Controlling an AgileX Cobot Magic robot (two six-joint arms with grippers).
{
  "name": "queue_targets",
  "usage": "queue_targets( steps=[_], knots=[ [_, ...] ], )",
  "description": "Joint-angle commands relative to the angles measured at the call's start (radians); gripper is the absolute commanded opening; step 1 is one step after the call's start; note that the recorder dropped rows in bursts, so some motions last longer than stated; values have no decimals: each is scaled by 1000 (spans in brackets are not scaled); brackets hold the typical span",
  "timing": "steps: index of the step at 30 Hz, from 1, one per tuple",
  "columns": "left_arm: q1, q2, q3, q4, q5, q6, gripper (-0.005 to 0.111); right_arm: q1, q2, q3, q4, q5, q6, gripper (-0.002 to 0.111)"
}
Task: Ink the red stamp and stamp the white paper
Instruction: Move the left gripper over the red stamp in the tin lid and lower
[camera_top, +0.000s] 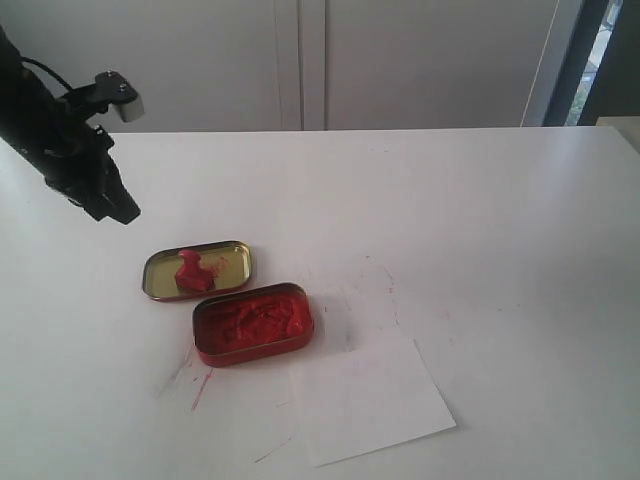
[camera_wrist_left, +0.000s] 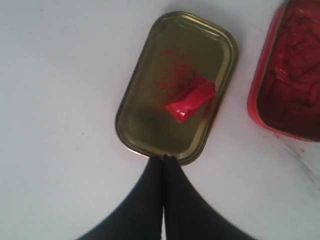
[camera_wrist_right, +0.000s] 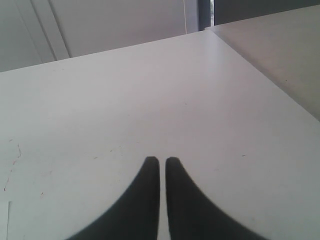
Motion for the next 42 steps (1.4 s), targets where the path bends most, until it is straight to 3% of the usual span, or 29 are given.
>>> queue_targets(
  steps=[1,24,35,42],
  knots=[
    [-10,21,-12,-37,36,121,0,2,-5,6,-4,-3,1,5],
    [-11,46,-18,-59,84,443,0,2,-5,6,-4,-3,1,5],
    [-90,140,-197,33,198,514,0,2,-5,6,-4,-3,1,5],
    [-142,177,-213,140,178,519,0,2,-5,6,-4,-3,1,5]
  ],
)
